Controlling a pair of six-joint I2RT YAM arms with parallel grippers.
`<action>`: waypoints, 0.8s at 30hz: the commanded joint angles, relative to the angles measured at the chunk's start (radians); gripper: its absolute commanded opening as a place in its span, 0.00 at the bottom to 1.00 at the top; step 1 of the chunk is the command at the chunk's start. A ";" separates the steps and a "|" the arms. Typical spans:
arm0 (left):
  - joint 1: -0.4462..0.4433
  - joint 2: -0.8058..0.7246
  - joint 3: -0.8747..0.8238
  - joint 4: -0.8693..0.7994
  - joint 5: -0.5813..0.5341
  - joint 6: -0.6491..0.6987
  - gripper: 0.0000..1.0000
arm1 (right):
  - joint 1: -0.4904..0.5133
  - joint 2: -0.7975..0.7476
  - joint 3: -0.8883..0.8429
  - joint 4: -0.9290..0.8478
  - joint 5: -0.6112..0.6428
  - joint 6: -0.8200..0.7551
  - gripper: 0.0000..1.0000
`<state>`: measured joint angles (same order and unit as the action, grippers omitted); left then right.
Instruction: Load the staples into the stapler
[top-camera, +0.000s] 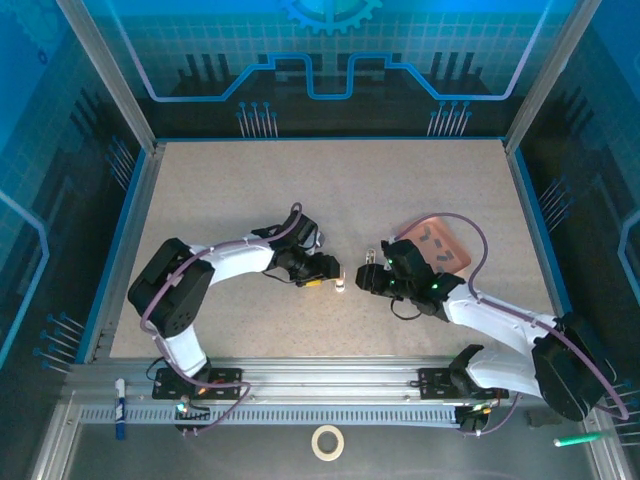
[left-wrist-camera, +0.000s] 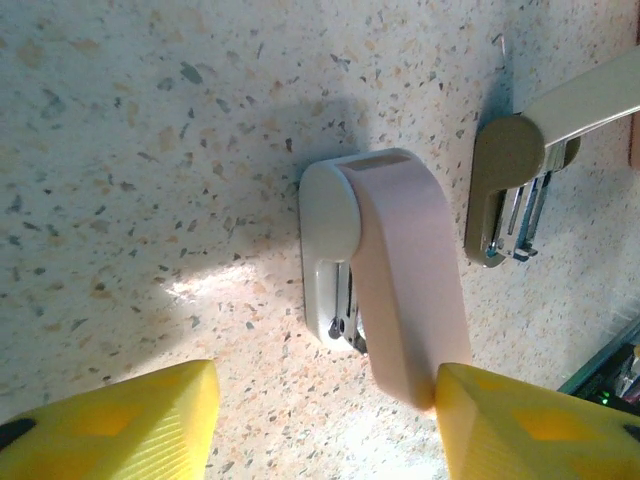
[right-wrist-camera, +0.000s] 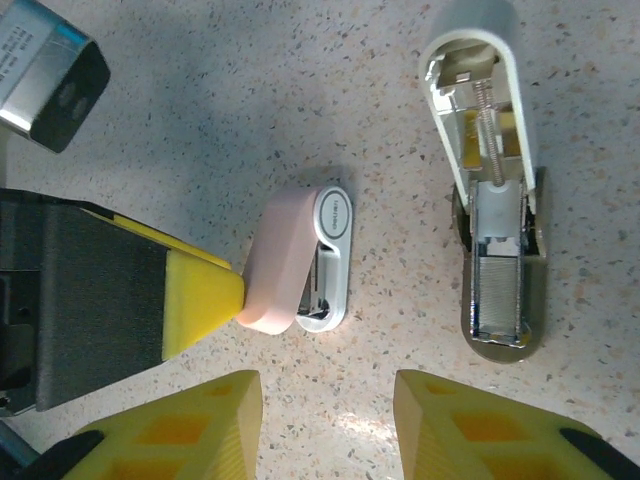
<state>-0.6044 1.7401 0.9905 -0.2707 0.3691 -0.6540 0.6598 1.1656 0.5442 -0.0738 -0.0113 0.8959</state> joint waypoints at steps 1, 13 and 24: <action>0.000 -0.050 -0.003 -0.064 -0.037 -0.002 0.65 | -0.013 0.018 0.042 0.023 -0.031 -0.016 0.41; 0.021 -0.188 -0.075 -0.050 -0.123 -0.010 0.66 | 0.006 0.172 0.169 -0.040 -0.083 -0.037 0.42; 0.038 -0.213 -0.114 -0.036 -0.116 -0.015 0.66 | 0.031 0.334 0.229 -0.064 -0.117 -0.014 0.42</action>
<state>-0.5743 1.5589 0.8906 -0.3088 0.2581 -0.6552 0.6697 1.4643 0.7589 -0.1040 -0.1089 0.8742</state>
